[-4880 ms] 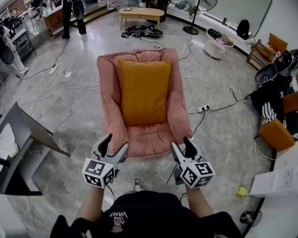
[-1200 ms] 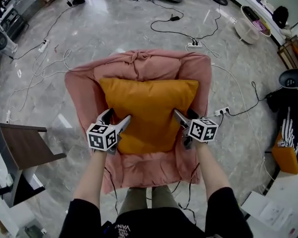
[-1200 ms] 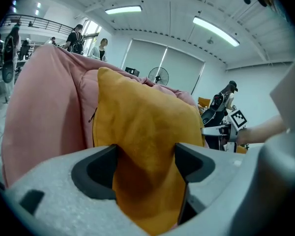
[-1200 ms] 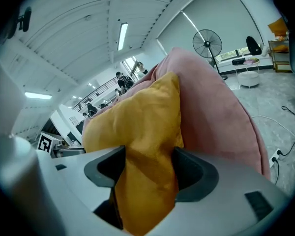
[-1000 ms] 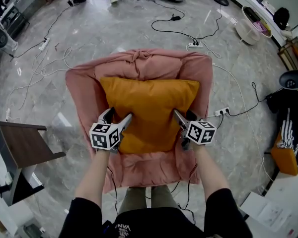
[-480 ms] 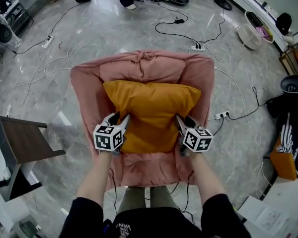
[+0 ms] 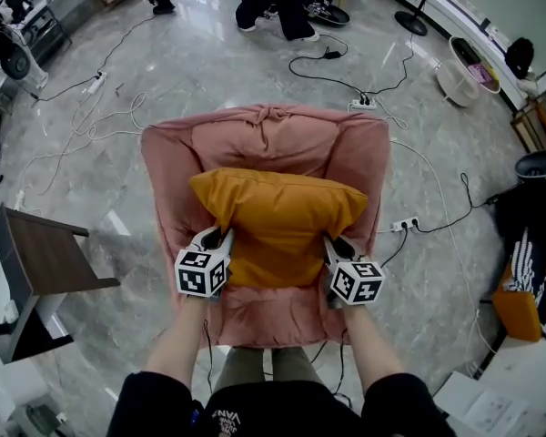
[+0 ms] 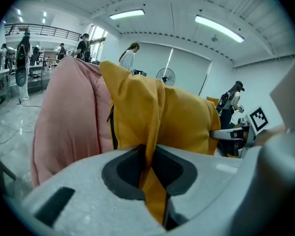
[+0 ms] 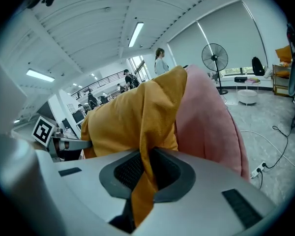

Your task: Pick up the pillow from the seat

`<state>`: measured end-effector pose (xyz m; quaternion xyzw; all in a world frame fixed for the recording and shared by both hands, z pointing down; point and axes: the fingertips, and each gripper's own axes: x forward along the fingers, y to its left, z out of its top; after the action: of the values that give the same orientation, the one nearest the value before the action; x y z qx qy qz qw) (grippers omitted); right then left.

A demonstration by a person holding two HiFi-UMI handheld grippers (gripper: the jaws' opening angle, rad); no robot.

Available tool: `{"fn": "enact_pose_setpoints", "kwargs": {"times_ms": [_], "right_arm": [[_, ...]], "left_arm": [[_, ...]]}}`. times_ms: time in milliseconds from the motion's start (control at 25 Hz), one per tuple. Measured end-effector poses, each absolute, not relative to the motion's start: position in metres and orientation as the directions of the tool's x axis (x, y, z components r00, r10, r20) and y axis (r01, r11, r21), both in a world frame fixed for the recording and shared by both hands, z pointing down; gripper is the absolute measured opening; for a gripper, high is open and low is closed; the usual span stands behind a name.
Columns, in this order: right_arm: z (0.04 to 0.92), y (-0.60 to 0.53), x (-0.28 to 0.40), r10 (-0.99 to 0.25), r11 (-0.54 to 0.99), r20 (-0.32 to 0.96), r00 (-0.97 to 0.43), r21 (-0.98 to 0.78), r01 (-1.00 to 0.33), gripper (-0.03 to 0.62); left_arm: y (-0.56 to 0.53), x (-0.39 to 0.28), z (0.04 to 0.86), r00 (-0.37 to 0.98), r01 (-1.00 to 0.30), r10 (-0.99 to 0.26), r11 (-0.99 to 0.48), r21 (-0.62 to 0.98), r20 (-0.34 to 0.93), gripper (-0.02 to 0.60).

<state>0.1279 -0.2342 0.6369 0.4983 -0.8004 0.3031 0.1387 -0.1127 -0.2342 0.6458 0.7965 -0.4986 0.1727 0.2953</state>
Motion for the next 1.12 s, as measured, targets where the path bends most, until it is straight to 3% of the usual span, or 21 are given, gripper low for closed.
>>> {"fn": "enact_pose_setpoints", "kwargs": {"times_ms": [1120], "right_arm": [[0.58, -0.149, 0.125, -0.676, 0.395, 0.537, -0.505, -0.315, -0.863, 0.025]], "left_arm": [[-0.14, -0.12, 0.592, 0.4, -0.915, -0.718, -0.279, 0.29, 0.569, 0.025]]}}
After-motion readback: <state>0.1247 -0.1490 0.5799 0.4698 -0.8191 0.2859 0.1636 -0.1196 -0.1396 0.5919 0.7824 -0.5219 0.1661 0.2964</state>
